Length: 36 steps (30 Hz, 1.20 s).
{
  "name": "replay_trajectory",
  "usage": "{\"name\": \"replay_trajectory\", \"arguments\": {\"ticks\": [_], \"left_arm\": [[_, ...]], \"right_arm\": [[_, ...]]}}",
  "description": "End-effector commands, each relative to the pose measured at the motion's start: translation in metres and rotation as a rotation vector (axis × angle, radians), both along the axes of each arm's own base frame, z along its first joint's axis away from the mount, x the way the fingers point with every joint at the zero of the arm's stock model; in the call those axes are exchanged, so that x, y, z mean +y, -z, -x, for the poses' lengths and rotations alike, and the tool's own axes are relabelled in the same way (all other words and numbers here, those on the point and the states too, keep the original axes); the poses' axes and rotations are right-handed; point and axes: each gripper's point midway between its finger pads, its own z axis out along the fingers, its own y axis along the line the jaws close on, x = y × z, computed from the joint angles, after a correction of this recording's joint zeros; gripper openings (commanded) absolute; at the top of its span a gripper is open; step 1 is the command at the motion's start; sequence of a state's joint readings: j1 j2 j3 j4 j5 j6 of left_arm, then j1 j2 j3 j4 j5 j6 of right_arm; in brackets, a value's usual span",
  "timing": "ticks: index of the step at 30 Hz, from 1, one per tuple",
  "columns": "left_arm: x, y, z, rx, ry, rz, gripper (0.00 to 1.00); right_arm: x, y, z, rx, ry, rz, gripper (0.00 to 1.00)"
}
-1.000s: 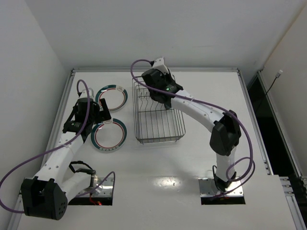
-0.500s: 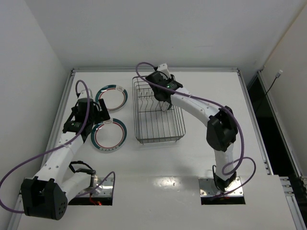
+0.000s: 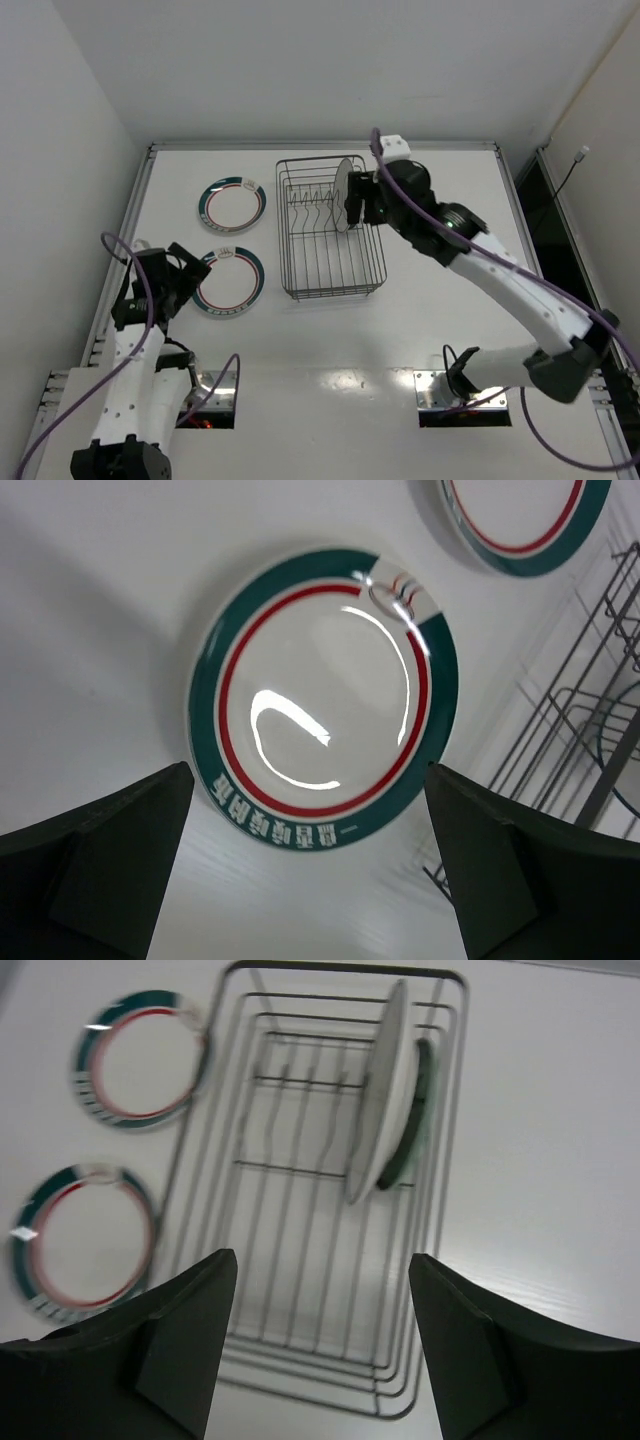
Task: Load the plates into the dish rack
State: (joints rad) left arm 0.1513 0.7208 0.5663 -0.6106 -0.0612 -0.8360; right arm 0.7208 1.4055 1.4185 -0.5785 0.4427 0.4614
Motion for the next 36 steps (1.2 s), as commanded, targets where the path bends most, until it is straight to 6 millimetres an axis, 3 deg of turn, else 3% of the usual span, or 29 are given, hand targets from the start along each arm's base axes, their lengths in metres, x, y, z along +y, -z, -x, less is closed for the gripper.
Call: {"name": "replay_trajectory", "arguments": {"ticks": [1,3,5,8,13,16,17,20,24,26,29,30,32,33,35,36], "left_arm": [[-0.031,0.029,0.018,0.060,-0.014,0.230,1.00],[-0.041,0.035,0.015,0.040,0.009,0.299,1.00],[-0.051,0.051,0.018,0.048,-0.004,0.395,1.00],[-0.056,0.069,0.019,0.048,-0.036,0.462,0.97],[-0.055,0.092,0.023,0.069,-0.054,0.466,0.73],[-0.052,0.107,0.025,0.084,-0.074,0.451,0.51],[-0.051,0.107,0.023,0.077,-0.076,0.457,0.40],[-0.054,0.115,0.024,0.104,-0.071,0.475,0.26],[-0.056,0.111,0.024,0.123,-0.030,0.467,0.03],[-0.057,0.104,0.028,0.141,-0.027,0.465,0.00],[-0.053,0.056,0.013,0.028,0.008,0.429,0.00],[-0.049,0.015,-0.002,-0.087,0.045,0.387,0.00],[-0.045,-0.012,-0.006,-0.078,0.061,0.324,0.00],[-0.039,-0.051,-0.019,-0.154,0.069,0.288,0.00],[-0.039,-0.082,-0.027,-0.198,0.101,0.259,0.00],[-0.043,-0.115,-0.034,-0.266,0.139,0.243,0.00]], "right_arm": [[0.032,-0.003,0.041,0.049,-0.189,-0.262,0.67],[0.037,0.000,0.065,0.073,-0.254,-0.329,0.67],[0.029,0.009,0.075,0.091,-0.244,-0.335,0.67],[0.019,-0.004,0.085,0.058,-0.238,-0.364,0.67],[0.011,-0.016,0.094,0.044,-0.237,-0.384,0.67],[0.004,-0.030,0.099,0.021,-0.231,-0.394,0.67],[0.001,-0.032,0.102,0.018,-0.232,-0.397,0.67],[-0.008,-0.036,0.106,0.012,-0.206,-0.397,0.67],[-0.020,-0.041,0.108,0.002,-0.168,-0.400,0.67],[-0.020,-0.041,0.109,0.006,-0.163,-0.408,0.67],[-0.018,-0.039,0.112,0.023,-0.182,-0.409,0.68],[-0.012,-0.039,0.112,0.029,-0.203,-0.418,0.68],[-0.004,-0.038,0.110,0.030,-0.229,-0.433,0.76],[0.001,-0.042,0.112,0.026,-0.257,-0.450,0.78],[0.012,-0.040,0.110,0.024,-0.295,-0.484,0.80],[0.022,-0.038,0.113,0.043,-0.335,-0.509,0.80]]}}
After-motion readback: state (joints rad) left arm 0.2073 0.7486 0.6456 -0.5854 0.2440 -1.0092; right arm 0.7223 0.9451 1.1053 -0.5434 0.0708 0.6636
